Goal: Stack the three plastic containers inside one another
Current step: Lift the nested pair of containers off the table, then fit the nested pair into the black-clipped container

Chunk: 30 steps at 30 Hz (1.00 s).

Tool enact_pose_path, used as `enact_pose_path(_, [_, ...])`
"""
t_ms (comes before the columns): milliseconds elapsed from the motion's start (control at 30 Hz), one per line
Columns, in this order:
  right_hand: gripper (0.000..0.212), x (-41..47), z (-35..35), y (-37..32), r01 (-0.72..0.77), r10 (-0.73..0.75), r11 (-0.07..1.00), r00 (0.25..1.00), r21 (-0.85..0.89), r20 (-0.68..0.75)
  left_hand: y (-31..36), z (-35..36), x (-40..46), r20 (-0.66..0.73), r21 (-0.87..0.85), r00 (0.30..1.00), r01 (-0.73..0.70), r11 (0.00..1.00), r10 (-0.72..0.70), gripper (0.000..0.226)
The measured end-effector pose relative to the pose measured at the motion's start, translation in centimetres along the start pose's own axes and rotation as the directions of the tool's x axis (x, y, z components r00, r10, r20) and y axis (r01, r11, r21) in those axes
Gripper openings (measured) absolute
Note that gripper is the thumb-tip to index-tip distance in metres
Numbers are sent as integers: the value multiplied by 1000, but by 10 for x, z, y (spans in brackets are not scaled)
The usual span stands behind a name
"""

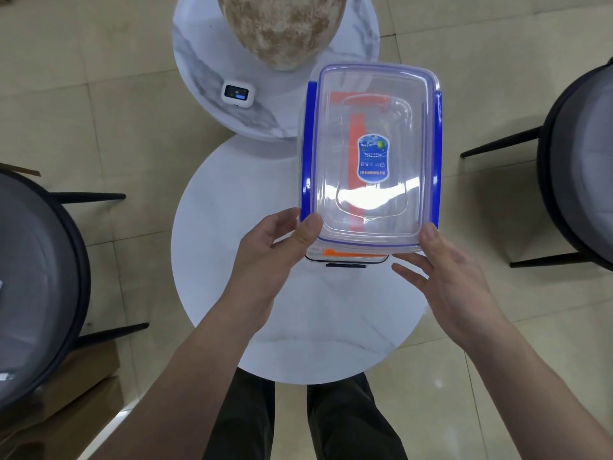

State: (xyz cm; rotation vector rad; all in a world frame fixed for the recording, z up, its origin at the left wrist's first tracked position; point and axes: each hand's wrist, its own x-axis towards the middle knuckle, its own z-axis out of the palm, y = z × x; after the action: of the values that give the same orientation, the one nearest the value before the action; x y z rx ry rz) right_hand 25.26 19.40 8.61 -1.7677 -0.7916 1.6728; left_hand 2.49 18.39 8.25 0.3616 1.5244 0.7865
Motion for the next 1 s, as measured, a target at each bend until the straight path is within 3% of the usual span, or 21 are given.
enact_pose_path(100, [76, -1, 1, 4, -10, 11, 998, 999, 62, -31, -4, -4, 1, -8, 21, 1000, -20, 1000, 20, 89])
enact_pose_path(233, [54, -3, 8, 19, -68, 110, 976, 975, 208, -196, -13, -15, 7, -85, -44, 993, 84, 996, -87, 84])
enact_pose_path(367, [16, -11, 18, 53, -150, 216, 967, 912, 207, -349, -38, -27, 17, -177, -8, 971, 162, 987, -160, 37])
enact_pose_path(533, [16, -12, 45, 86, -288, 348, 932, 884, 221, -313, -68, -35, 31, -198, 18, 966, 174, 985, -167, 9])
enact_pose_path(667, [17, -1, 74, 98, -362, 410, 908, 872, 211, -267, -83, -35, 52, -198, 24, 966, 172, 985, -164, 11])
enact_pose_path(800, [14, 15, 93, 102, -424, 500, 851, 834, 309, -234, -90, -26, 75, -184, 75, 969, 183, 980, -167, 26])
enact_pose_path(900, [7, 31, 100, 106, -440, 537, 821, 812, 363, -230, -92, -20, 89, -140, 133, 977, 177, 975, -158, 36])
enact_pose_path(1000, [12, 46, 101, 112, -419, 530, 826, 804, 376, -269, -99, -14, 98, -96, 202, 989, 126, 971, -108, 36])
